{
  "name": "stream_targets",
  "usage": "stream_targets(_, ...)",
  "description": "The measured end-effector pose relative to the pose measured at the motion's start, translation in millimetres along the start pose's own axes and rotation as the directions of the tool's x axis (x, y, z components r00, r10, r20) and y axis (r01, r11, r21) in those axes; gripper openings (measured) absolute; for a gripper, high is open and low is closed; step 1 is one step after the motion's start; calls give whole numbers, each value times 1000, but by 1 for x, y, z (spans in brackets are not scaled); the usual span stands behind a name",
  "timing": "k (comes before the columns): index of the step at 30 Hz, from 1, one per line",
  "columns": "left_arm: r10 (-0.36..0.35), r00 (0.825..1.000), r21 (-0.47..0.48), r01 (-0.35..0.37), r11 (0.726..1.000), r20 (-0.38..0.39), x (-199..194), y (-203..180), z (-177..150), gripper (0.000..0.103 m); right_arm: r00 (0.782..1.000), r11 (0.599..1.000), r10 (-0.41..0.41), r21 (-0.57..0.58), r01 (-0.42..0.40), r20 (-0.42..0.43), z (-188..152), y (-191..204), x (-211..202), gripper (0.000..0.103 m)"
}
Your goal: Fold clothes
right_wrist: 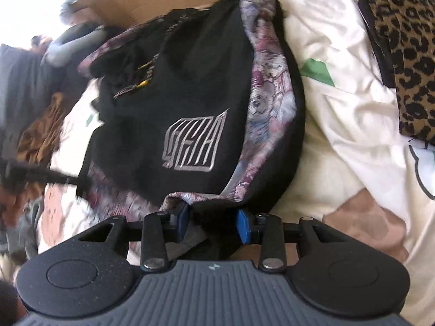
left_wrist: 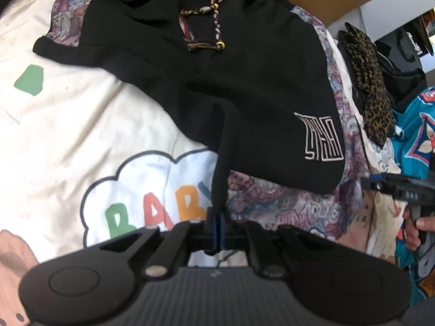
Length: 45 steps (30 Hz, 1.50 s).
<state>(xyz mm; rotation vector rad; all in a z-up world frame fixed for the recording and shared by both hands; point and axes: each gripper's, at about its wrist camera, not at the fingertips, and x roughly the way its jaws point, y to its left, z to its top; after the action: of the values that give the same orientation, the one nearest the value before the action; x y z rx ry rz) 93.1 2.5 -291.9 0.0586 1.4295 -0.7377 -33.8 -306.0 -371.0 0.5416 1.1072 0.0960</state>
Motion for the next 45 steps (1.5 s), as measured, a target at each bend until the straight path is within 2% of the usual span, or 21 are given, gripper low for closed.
stream_targets(7, 3, 1000, 11, -3, 1000, 0, -1, 0, 3, 3, 998, 987, -61, 146, 64, -26, 20, -16, 16, 42)
stream_targets(14, -7, 1000, 5, 7, 1000, 12, -1, -2, 2, 3, 995, 989, -104, 103, 105, -10, 9, -8, -18, 43)
stream_targets(21, -14, 1000, 2, 14, 1000, 24, -5, -2, -2, 3, 990, 991, -132, 12, 132, 45, -6, 14, -53, 43)
stream_targets(25, -20, 999, -1, 20, 1000, 28, -6, -2, -4, 3, 994, 995, -93, -15, 94, 51, -12, 28, -56, 43)
stream_targets(28, -23, 999, -4, 24, 1000, 29, -6, -2, -4, 3, 997, 997, -61, -38, 63, 46, -13, 38, -46, 43)
stream_targets(32, -33, 999, -11, 33, 999, 33, -5, -1, -4, 3, 997, 994, -63, -86, 66, 40, -12, 51, -23, 43)
stream_targets(37, -40, 999, -17, 41, 999, 30, -3, 1, -4, 3, 988, 974, -149, -168, 151, 27, -12, 57, 0, 43)
stream_targets(45, -46, 999, -15, 46, 999, 15, 5, 5, -1, 3, 972, 953, -235, -194, 232, 10, -13, 49, 24, 43)
